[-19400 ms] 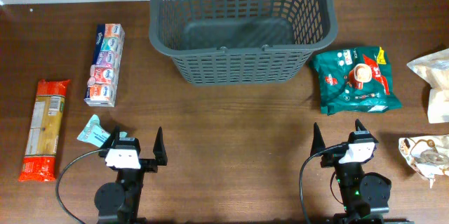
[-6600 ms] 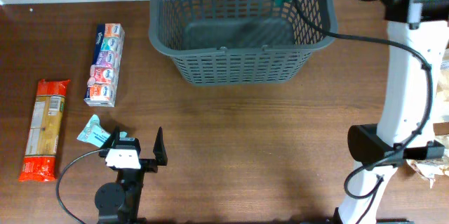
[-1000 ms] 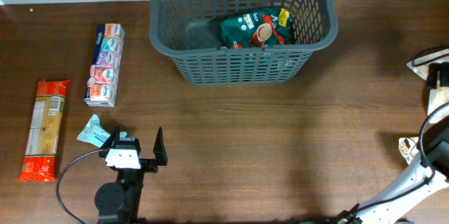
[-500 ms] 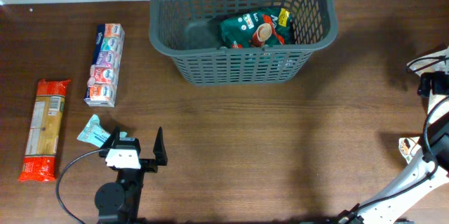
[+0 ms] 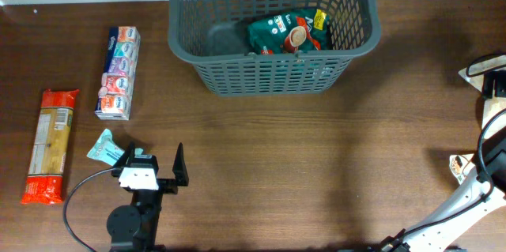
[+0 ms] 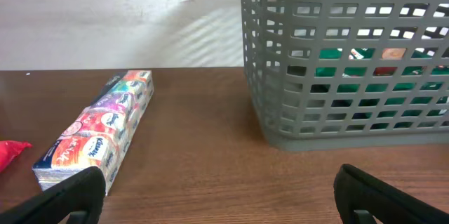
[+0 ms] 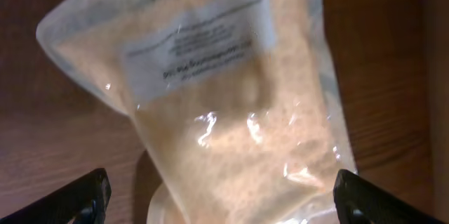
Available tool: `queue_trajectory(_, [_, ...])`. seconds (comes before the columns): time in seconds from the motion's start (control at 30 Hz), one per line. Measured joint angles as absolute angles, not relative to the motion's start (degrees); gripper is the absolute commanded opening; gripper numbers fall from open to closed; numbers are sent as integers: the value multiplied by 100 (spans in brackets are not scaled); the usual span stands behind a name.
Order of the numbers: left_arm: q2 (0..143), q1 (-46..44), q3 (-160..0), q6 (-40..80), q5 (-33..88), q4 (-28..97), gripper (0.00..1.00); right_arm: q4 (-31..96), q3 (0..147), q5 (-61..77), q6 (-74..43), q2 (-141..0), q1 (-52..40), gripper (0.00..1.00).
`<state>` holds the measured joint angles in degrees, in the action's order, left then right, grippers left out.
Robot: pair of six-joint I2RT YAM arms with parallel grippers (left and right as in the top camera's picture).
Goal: Pack container
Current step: 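Grasp the beige clear snack pouch with the right gripper and lift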
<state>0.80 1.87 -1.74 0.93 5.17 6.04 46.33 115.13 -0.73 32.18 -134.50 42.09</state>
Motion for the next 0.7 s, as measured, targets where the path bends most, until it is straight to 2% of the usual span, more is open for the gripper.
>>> queue_trajectory(0.67, [80, 187, -174, 93, 519, 604, 99, 4499, 11515, 58, 3173, -13904, 4213, 100])
queue_trajectory(0.7, [80, 187, -174, 93, 519, 604, 99, 4499, 11515, 56, 3173, -13904, 4213, 97])
